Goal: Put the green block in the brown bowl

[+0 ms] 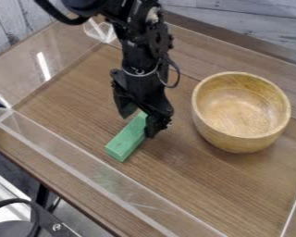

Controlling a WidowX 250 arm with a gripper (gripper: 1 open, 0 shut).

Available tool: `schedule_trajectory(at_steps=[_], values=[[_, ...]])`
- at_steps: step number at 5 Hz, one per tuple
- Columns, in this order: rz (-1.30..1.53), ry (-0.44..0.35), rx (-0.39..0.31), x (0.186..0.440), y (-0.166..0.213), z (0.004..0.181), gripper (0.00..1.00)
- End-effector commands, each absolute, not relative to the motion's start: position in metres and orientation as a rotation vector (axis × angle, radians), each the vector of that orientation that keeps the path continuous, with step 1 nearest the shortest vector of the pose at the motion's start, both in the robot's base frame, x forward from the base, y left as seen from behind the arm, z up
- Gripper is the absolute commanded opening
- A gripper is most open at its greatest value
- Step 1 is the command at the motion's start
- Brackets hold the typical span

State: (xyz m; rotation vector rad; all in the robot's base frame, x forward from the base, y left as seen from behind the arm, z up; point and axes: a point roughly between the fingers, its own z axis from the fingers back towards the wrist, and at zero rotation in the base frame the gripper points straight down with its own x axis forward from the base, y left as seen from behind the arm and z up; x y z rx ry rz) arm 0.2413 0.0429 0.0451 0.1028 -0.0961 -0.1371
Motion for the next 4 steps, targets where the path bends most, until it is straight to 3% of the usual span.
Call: schedule_trajectory(at_steps=[1, 2, 3, 4], values=[[-0.117, -0.160, 0.099, 0.2520, 0.0416, 0.0566, 1.00], [-0.104, -0.167, 0.088, 0.2508, 0.0375, 0.0554, 1.00], [-0.103, -0.163, 0.090, 0.2477, 0.0411, 0.0597, 0.00], [-0.103, -0.158, 0.090, 0.2457, 0.0443, 0.0636, 0.00]])
